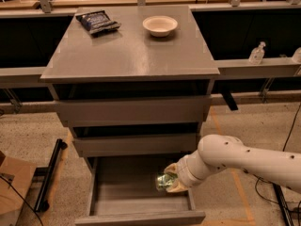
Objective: Pick green can from bottom drawer and place on counter
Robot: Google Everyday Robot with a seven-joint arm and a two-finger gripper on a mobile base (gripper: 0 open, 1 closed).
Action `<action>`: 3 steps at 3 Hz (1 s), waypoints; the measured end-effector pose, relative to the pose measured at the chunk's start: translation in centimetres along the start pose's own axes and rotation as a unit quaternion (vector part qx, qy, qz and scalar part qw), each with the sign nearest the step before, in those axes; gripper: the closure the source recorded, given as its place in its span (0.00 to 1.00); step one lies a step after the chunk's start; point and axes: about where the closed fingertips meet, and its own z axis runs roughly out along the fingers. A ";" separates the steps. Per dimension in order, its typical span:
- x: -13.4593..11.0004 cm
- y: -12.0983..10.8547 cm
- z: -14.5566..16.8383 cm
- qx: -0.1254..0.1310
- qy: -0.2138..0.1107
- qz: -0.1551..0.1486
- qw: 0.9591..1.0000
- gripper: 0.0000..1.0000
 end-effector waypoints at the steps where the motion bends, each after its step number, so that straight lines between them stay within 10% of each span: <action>1: -7.8 2.7 -6.5 0.048 0.052 -0.074 0.995 1.00; 3: -7.7 0.8 -7.6 0.048 0.063 -0.079 0.994 1.00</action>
Offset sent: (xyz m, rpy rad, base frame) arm -0.0389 0.0234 0.0524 -0.0524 -0.0862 0.0410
